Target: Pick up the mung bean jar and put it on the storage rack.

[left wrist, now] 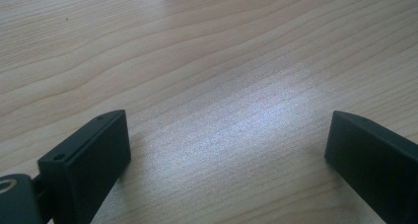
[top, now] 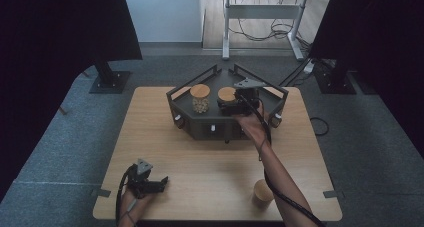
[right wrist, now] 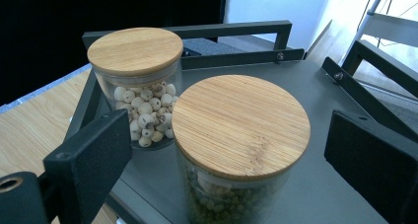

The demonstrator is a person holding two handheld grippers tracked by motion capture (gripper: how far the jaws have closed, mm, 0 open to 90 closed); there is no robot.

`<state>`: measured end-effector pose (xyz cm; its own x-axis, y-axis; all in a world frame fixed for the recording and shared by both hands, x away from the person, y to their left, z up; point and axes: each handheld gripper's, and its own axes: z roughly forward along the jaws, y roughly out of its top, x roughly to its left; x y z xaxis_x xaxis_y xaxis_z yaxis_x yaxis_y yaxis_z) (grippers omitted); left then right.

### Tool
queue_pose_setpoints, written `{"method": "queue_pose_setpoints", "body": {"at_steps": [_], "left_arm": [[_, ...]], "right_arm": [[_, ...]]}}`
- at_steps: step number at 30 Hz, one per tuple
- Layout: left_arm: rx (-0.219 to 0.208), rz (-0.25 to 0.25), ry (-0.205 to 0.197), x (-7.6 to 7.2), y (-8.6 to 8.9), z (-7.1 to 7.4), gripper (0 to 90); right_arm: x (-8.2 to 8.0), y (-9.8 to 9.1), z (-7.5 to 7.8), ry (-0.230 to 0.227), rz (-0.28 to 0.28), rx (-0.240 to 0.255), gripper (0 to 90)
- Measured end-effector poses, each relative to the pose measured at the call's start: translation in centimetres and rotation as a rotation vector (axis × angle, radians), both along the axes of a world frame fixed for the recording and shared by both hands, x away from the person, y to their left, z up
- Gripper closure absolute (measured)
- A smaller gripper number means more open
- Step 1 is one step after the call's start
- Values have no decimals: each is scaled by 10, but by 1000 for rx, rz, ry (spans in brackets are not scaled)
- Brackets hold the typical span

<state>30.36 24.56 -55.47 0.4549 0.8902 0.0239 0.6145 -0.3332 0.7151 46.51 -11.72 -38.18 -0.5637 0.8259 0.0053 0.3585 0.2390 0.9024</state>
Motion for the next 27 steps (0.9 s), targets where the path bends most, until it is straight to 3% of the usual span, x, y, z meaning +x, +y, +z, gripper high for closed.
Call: {"method": "queue_pose_setpoints", "body": {"at_steps": [27], "left_arm": [[1,-1,-2,0,0,0,32]], "right_arm": [[-21,-22,-3,-28,20,-5,34]]}}
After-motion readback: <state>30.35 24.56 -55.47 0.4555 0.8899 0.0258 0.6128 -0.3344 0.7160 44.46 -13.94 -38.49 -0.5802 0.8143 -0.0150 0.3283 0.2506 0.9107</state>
